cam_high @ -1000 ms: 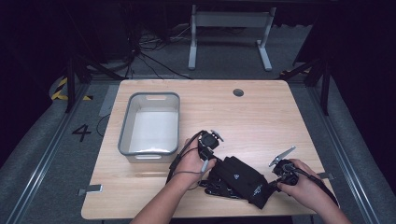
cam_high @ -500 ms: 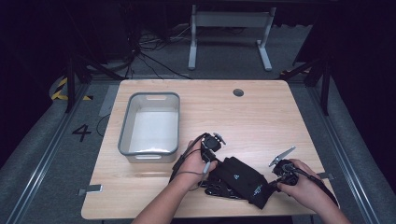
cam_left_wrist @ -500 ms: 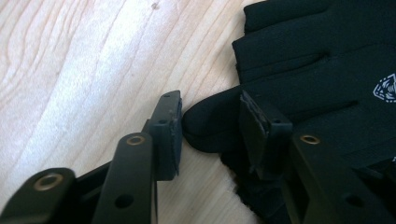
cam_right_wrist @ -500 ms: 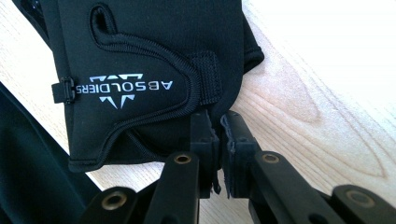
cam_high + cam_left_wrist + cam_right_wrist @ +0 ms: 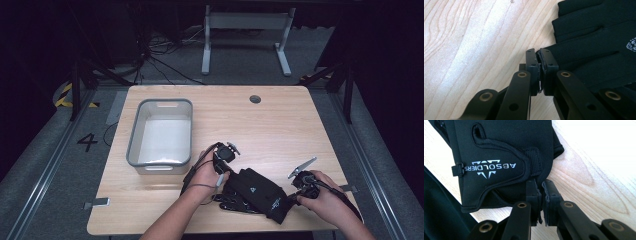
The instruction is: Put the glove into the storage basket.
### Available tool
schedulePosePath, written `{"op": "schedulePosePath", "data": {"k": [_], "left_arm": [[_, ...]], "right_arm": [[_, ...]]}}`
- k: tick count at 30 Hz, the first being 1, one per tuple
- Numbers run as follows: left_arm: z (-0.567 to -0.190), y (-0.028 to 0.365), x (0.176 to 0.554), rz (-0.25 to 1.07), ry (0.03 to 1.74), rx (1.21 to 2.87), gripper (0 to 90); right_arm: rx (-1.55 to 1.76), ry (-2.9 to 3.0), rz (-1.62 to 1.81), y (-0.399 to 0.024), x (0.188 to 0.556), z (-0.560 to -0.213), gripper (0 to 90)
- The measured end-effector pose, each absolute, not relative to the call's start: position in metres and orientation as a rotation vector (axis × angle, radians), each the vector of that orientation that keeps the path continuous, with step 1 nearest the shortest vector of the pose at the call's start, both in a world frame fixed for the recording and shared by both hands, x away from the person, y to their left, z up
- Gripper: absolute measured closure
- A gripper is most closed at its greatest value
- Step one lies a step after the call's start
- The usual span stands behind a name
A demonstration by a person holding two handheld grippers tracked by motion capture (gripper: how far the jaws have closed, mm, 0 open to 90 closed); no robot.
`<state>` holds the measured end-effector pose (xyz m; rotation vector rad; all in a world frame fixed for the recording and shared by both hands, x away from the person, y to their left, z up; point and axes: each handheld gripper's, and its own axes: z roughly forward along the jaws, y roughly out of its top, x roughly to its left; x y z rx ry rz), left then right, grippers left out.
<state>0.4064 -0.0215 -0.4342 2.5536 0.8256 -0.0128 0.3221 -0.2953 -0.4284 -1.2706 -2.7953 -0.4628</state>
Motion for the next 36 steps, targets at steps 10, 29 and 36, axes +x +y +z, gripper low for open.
{"op": "schedulePosePath", "data": {"k": [10,29,36], "left_arm": [[-0.414,-0.008,0.395,-0.036,0.799,2.53,86.9],[-0.374,0.021,0.36,-0.04,0.794,2.458,86.9],[-0.371,0.028,0.352,-0.045,0.803,2.448,86.9]], "right_arm": [[-1.303,-2.763,-0.51,-0.302,0.32,-0.413,86.2],[-1.278,-2.756,-0.693,-0.306,0.314,-0.364,86.4],[-1.279,-2.779,-0.741,-0.305,0.318,-0.355,86.4]]}}
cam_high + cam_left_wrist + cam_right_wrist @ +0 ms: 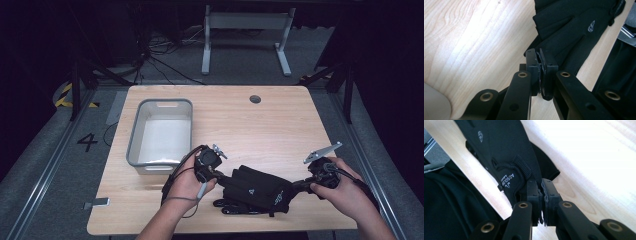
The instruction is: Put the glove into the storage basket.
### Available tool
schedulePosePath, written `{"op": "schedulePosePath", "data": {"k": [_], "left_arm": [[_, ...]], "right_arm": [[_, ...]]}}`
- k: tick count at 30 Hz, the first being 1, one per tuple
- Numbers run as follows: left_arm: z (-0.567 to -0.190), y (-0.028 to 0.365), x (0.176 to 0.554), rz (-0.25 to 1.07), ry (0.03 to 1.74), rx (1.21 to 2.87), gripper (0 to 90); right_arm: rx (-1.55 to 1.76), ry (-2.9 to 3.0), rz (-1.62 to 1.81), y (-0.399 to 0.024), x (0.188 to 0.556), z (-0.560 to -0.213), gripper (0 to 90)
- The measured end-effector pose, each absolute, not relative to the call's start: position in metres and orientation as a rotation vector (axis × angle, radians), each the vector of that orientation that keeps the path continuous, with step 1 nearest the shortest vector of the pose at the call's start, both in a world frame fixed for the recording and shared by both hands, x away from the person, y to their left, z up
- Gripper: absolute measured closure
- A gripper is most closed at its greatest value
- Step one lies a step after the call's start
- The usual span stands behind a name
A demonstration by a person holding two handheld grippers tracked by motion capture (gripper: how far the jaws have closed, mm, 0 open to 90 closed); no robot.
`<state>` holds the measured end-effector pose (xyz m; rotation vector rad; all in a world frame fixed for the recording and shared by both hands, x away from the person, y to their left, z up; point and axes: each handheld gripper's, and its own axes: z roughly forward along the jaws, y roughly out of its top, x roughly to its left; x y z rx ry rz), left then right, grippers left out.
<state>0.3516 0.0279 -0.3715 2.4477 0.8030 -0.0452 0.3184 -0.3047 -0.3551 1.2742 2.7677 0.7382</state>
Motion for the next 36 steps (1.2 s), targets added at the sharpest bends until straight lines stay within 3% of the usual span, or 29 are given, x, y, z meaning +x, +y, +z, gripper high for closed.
{"op": "schedulePosePath", "data": {"k": [36], "left_arm": [[-0.384,0.027,0.325,-0.145,0.822,2.557,86.8]], "right_arm": [[1.238,2.821,0.657,-0.287,0.342,-0.361,86.1]]}}
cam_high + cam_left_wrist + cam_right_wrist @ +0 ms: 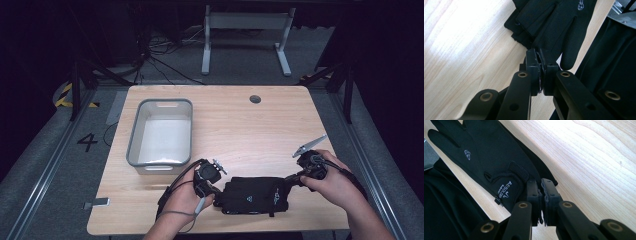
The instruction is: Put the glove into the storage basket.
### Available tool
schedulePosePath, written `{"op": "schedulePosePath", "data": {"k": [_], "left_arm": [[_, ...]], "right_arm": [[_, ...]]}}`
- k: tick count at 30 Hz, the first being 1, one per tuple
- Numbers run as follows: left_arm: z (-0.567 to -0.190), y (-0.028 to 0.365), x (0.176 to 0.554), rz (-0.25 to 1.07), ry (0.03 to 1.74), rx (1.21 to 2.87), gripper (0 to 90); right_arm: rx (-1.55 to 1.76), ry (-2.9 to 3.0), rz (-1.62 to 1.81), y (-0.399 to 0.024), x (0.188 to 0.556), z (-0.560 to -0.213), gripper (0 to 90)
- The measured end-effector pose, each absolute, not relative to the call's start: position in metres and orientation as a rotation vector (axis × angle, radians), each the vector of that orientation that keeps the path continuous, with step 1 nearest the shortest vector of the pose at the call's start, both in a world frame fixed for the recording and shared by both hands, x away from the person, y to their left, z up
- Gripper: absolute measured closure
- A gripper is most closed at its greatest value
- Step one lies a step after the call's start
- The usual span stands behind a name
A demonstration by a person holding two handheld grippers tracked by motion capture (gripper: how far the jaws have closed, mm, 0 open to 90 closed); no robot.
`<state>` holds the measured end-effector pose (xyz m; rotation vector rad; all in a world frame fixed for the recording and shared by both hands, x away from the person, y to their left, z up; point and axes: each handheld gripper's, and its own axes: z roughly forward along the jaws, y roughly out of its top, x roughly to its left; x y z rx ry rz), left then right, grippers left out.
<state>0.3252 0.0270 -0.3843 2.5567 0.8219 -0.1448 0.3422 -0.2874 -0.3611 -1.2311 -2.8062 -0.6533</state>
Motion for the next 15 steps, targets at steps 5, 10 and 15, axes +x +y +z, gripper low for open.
{"op": "schedulePosePath", "data": {"k": [5,10,15], "left_arm": [[-0.391,0.026,0.328,-0.176,0.824,2.57,86.7],[-0.395,0.024,0.33,-0.199,0.821,2.582,86.7],[-0.4,0.023,0.332,-0.2,0.831,2.599,86.7]], "right_arm": [[-1.228,-2.794,-0.637,-0.287,0.345,-0.366,86.1],[-1.24,-2.782,-0.614,-0.287,0.348,-0.372,86.1],[-1.233,-2.784,-0.607,-0.286,0.35,-0.377,85.9]]}}
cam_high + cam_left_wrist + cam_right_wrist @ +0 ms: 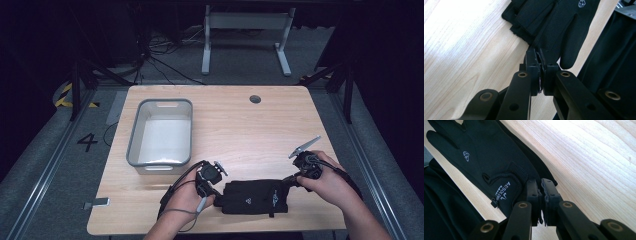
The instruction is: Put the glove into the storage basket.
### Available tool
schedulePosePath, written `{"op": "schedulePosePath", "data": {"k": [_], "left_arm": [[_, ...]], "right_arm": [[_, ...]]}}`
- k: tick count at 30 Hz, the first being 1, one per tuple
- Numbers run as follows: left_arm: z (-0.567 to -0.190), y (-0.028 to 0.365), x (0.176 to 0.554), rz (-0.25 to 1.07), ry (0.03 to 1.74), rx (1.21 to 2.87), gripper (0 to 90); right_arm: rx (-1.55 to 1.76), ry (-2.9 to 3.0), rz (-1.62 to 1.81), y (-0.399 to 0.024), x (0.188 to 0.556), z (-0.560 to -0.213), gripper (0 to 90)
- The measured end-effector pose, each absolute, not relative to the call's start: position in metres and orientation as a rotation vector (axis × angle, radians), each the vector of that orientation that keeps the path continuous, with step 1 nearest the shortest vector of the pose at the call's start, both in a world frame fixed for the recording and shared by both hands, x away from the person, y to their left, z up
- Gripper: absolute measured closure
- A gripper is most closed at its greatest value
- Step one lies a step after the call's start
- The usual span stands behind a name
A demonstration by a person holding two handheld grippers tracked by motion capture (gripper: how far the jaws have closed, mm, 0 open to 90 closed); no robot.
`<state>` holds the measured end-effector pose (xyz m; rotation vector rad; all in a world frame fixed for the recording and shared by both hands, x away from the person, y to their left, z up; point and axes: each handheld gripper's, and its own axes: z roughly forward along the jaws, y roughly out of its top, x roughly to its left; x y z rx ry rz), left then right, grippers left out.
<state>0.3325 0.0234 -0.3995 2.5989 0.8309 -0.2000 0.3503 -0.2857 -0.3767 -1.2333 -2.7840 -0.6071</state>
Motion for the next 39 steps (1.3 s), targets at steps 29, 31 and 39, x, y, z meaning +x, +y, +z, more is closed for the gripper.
{"op": "schedulePosePath", "data": {"k": [29,31,39], "left_arm": [[-0.399,0.023,0.341,-0.164,0.843,2.553,62.8],[-0.394,0.021,0.341,-0.146,0.814,2.536,61.5],[-0.381,0.009,0.34,-0.077,0.736,2.48,54.6]], "right_arm": [[-1.302,-2.875,-0.666,-0.291,0.36,-0.397,69.5],[-1.309,-2.872,-0.713,-0.293,0.357,-0.394,69.2],[-1.383,-2.836,-0.831,-0.309,0.349,-0.388,67.1]]}}
